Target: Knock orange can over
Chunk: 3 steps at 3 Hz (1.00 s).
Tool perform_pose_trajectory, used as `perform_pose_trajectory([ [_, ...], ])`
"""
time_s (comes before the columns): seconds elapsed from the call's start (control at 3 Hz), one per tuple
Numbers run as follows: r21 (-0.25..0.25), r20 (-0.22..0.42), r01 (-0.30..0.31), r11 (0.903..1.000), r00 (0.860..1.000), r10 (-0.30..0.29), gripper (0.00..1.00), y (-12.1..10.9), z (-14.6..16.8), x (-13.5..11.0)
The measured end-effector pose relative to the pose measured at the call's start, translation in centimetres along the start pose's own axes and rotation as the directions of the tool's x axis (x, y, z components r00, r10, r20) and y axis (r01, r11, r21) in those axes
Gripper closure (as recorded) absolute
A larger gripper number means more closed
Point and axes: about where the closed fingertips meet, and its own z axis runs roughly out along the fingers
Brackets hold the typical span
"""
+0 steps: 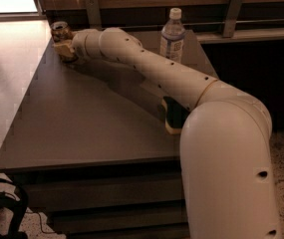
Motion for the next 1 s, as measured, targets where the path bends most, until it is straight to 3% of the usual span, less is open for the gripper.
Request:
perform_pose_trajectory([
  [0.33,-0.003,0.0,0.0,1.0,1.0,0.0,0.87,0.2,0.17,0.04],
  [0.67,-0.007,-0.001,-0.001,1.0,1.0,0.001,1.0,0.4,0.33,0.08],
  [1.0,-0.015,-0.026,0.008,0.9998,1.0,-0.008,1.0,0.2,0.0,-0.15],
])
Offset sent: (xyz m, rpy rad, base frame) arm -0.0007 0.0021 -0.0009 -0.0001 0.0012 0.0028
